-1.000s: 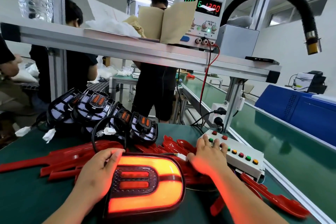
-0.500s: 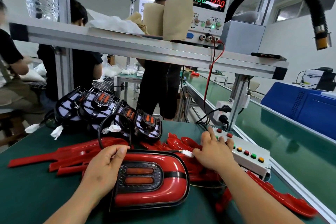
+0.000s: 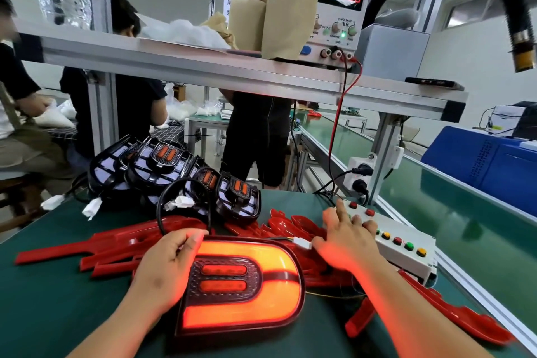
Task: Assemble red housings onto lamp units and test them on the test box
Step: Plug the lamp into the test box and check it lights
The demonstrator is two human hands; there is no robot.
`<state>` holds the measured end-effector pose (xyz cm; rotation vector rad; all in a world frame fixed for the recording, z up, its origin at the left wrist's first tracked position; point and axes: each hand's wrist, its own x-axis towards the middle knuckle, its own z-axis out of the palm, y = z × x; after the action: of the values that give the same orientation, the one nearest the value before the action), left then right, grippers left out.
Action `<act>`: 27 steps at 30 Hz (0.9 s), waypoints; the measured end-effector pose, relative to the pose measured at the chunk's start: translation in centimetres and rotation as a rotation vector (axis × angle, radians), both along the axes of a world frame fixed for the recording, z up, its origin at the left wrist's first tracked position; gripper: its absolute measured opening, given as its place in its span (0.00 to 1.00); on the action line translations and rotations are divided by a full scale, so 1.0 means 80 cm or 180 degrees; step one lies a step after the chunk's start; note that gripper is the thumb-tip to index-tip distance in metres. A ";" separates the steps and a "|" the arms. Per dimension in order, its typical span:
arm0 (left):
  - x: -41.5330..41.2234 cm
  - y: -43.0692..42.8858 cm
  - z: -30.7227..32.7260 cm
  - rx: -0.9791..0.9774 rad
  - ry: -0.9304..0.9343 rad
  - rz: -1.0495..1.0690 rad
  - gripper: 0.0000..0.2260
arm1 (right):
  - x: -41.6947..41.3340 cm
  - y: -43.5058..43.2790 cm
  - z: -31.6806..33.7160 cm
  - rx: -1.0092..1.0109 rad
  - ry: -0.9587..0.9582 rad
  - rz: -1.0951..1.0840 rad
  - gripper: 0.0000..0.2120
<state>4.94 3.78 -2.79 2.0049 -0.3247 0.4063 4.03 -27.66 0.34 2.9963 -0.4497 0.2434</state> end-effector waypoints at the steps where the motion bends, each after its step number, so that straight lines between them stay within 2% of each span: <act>1: 0.001 0.000 0.000 0.0001 0.0002 0.0003 0.17 | 0.000 0.000 0.000 0.0008 -0.0007 0.0004 0.22; 8: 0.000 -0.001 0.002 -0.0013 0.0019 0.0002 0.14 | -0.002 0.000 0.000 0.0233 0.0087 -0.0027 0.24; 11: -0.005 -0.001 0.005 -0.0067 0.0124 -0.0117 0.20 | -0.013 -0.008 0.006 0.0503 -0.0238 -0.0037 0.26; 15: -0.008 -0.001 0.007 -0.0080 0.0130 -0.0128 0.20 | -0.048 -0.031 0.015 0.0419 -0.0575 -0.0708 0.37; 19: -0.006 -0.001 0.005 -0.0063 0.0122 -0.0107 0.18 | -0.082 -0.046 0.015 0.0335 -0.0313 -0.1231 0.41; 23: -0.004 0.000 0.006 -0.0010 0.0050 -0.0097 0.23 | -0.091 -0.050 0.005 0.0276 -0.0038 -0.1213 0.42; 26: -0.002 0.000 0.008 0.0124 -0.0105 -0.0068 0.21 | -0.091 -0.053 0.001 0.0035 0.0042 -0.1162 0.44; 27: -0.003 0.000 0.009 0.0134 -0.0120 -0.0086 0.24 | -0.091 -0.053 0.000 -0.0017 0.0074 -0.1155 0.45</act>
<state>4.73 3.77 -2.08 2.0338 -0.3861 0.4237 -3.28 -31.89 0.36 2.8371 -0.9701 0.1760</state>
